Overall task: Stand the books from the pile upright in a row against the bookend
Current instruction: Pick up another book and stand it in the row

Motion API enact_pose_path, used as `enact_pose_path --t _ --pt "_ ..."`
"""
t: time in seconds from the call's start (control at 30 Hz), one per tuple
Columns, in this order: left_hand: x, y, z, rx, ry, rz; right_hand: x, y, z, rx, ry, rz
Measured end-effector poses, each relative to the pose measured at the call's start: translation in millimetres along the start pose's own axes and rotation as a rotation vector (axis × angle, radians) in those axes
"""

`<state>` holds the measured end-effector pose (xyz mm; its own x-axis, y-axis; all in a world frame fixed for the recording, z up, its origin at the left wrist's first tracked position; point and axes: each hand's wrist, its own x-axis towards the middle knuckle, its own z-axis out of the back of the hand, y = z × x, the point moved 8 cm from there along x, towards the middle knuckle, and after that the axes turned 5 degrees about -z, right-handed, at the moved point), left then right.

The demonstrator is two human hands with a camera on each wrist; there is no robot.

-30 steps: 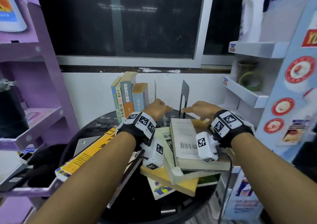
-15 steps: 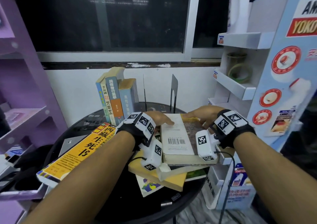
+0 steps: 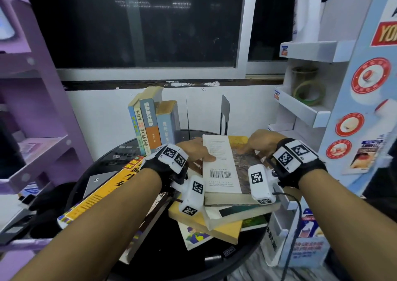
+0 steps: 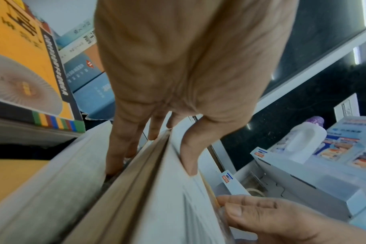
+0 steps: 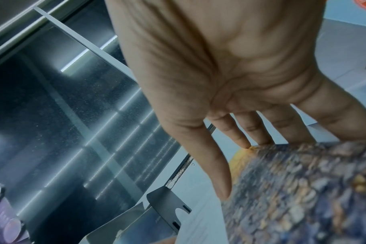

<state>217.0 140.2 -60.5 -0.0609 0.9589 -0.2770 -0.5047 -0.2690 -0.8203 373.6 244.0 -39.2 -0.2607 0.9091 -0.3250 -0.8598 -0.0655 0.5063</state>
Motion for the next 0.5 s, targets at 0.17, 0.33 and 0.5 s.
enact_pose_path --t 0.17,0.33,0.5 --pt "-6 4 23 -0.203 -0.151 -0.058 -10 23 3 0.128 -0.055 0.043" --pt "-11 3 51 -0.250 -0.339 -0.159 -24 46 7 0.322 -0.152 0.116" --pt "-25 -5 74 -0.273 -0.495 -0.319 -34 58 10 0.591 -0.298 0.215"
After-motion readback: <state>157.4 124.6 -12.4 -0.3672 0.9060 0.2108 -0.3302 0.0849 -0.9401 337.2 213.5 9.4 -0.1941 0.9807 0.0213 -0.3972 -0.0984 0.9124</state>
